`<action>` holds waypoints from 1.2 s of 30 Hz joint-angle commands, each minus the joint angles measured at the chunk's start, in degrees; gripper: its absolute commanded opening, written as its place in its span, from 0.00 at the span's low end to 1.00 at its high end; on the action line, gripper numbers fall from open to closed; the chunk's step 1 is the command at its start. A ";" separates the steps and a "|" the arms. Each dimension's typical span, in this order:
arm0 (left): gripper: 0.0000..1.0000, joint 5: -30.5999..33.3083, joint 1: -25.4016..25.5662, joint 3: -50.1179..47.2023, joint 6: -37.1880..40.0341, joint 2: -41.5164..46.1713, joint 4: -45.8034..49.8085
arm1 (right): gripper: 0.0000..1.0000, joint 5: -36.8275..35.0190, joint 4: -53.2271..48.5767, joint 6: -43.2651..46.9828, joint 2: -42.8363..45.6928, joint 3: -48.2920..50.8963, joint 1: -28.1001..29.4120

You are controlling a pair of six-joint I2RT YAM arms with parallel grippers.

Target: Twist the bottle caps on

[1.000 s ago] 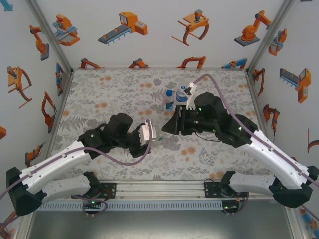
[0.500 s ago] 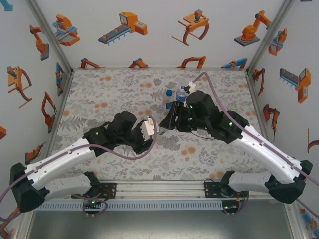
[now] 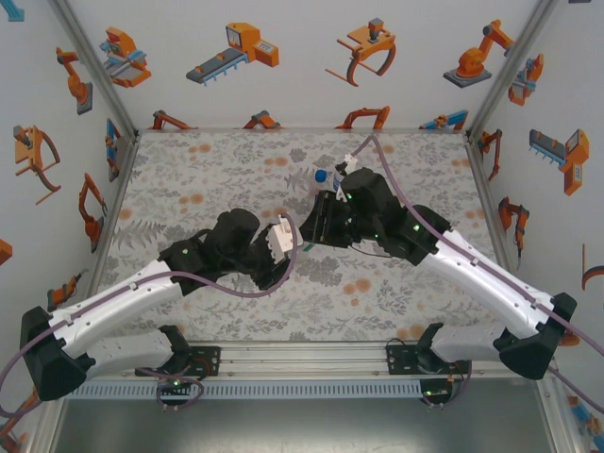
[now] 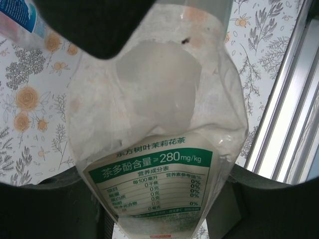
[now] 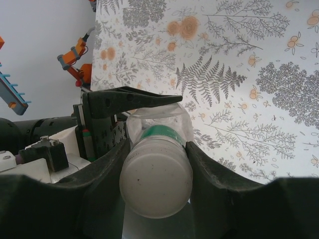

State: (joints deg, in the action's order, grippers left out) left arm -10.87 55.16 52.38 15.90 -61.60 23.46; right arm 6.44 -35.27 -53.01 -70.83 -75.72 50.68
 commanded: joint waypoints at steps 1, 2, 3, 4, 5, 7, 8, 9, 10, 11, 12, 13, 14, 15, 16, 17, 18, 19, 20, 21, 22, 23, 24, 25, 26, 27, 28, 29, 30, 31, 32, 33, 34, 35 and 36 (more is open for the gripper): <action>0.11 -0.74 0.38 1.05 -1.05 1.22 -2.83 | 0.37 1.49 2.24 -0.74 -0.58 0.75 -0.74; 0.18 -0.40 0.35 1.04 -1.11 1.40 -2.69 | 0.35 1.41 2.23 -0.48 -0.66 0.71 -0.92; 0.29 0.03 0.37 0.98 -1.27 1.55 -2.65 | 0.34 1.33 2.22 -0.02 -0.65 0.67 -1.06; 0.42 0.50 0.39 0.92 -1.33 1.75 -2.57 | 0.33 1.15 2.22 0.34 -0.71 0.59 -1.23; 0.54 0.93 0.39 0.88 -1.39 1.97 -2.46 | 0.32 0.96 2.17 0.99 -0.88 0.41 -1.28; 0.82 1.92 0.35 0.56 -1.48 2.82 -2.20 | 0.31 0.41 1.89 2.20 -1.39 -0.18 -1.52; 0.92 2.53 0.38 0.46 -1.52 3.33 -2.04 | 0.31 -0.03 1.51 3.02 -1.87 -0.74 -1.63; 1.00 3.07 0.30 0.21 -1.50 3.88 -1.94 | 0.31 -0.35 1.10 3.83 -2.51 -1.43 -1.81; 0.97 3.66 0.30 0.05 -1.53 4.34 -1.76 | 0.30 -0.61 0.79 4.64 -3.16 -2.06 -2.02; 0.97 4.13 0.30 -0.16 -1.57 5.00 -1.47 | 0.30 -0.95 0.57 5.91 -3.96 -2.92 -2.14; 0.97 4.58 0.30 -0.37 -1.57 5.45 -1.18 | 0.30 -1.30 0.24 7.06 -4.88 -3.72 -2.23; 0.97 4.86 0.30 -0.50 -1.57 6.06 -0.65 | 0.30 -2.04 -0.23 8.63 -6.03 -4.80 -2.41; 0.97 5.32 0.28 -0.74 -1.61 6.67 -0.24 | 0.29 -3.00 -0.99 10.40 -7.24 -6.07 -2.47; 0.97 5.69 0.22 -0.94 -1.81 7.26 0.24 | 0.29 -3.90 -1.71 11.94 -8.35 -7.22 -2.51; 0.97 6.14 0.22 -1.22 -2.05 7.89 0.70 | 0.28 -5.03 -2.52 13.98 -9.81 -8.74 -2.64; 0.97 6.73 0.24 -1.69 -2.39 8.64 1.16 | 0.28 -6.31 -3.06 16.43 -11.40 -10.32 -2.60; 0.97 7.41 0.24 -2.09 -2.74 9.33 1.38 | 0.28 -7.31 -3.34 18.27 -12.57 -11.55 -2.71; 0.97 7.99 0.22 -2.57 -3.10 10.21 1.70 | 0.28 -8.53 -3.67 20.24 -14.12 -12.93 -2.76; 0.97 8.60 0.13 -3.08 -3.44 11.02 2.01 | 0.28 -9.62 -3.82 22.11 -15.59 -14.39 -2.96; 0.97 9.01 0.13 -3.44 -3.67 11.76 2.40 | 0.28 -10.45 -3.82 23.66 -16.94 -15.52 -3.15; 0.97 9.53 0.08 -3.91 -4.00 12.61 2.74 | 0.28 -11.18 -3.83 25.38 -18.61 -16.87 -3.59; 0.97 10.15 0.04 -4.35 -4.36 13.47 3.05 | 0.27 -11.73 -3.78 27.05 -20.42 -18.36 -4.08; 0.97 10.69 -0.03 -4.75 -4.70 14.21 3.29 | 0.27 -12.09 -3.77 28.33 -21.86 -19.64 -4.46; 0.97 11.14 -0.07 -5.12 -4.98 15.01 3.63 | 0.27 -12.38 -3.81 29.41 -23.67 -21.31 -5.10; 0.97 11.67 -0.14 -5.49 -5.24 15.80 3.98 | 0.27 -12.39 -3.80 30.64 -25.44 -22.93 -5.72; 0.97 12.11 -0.22 -5.76 -5.39 16.47 4.37 | 0.27 -12.47 -3.76 31.74 -26.95 -24.30 -6.29; 0.97 12.54 -0.29 -6.18 -5.61 17.19 4.82 | 0.27 -12.72 -3.69 33.07 -28.80 -26.02 -6.88; 0.97 13.03 -0.39 -6.55 -5.74 17.85 5.13 | 0.26 -13.03 -3.60 34.31 -30.64 -27.83 -7.39; 0.97 13.34 -0.44 -6.83 -5.93 18.47 5.37 | 0.25 -13.19 -3.47 35.05 -32.07 -29.22 -7.88; 0.97 13.62 -0.49 -7.29 -6.12 19.07 5.68 | 0.25 -13.33 -3.28 35.73 -33.61 -30.71 -8.32; 0.97 13.76 -0.57 -7.69 -6.34 19.74 5.87 | 0.25 -13.36 -2.99 36.36 -35.29 -32.24 -8.82; 0.97 13.75 -0.58 -7.95 -6.49 20.15 5.97 | 0.25 -13.31 -2.85 36.77 -36.80 -33.54 -9.15; 0.97 13.77 -0.66 -8.38 -6.73 20.71 5.96 | 0.25 -13.14 -2.70 37.48 -38.54 -35.30 -9.57; 0.97 13.77 -0.67 -8.72 -6.92 21.13 6.07 | 0.25 -13.19 -2.65 38.34 -40.53 -37.23 -9.95; 0.97 13.76 -0.66 -8.99 -7.04 21.42 6.13 | 0.24 -13.28 -2.76 38.81 -41.64 -38.41 -10.13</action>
State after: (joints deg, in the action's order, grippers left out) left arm 1.93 54.81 44.38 10.74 -41.39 28.36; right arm -5.69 -38.26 -18.33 -110.28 -109.97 41.17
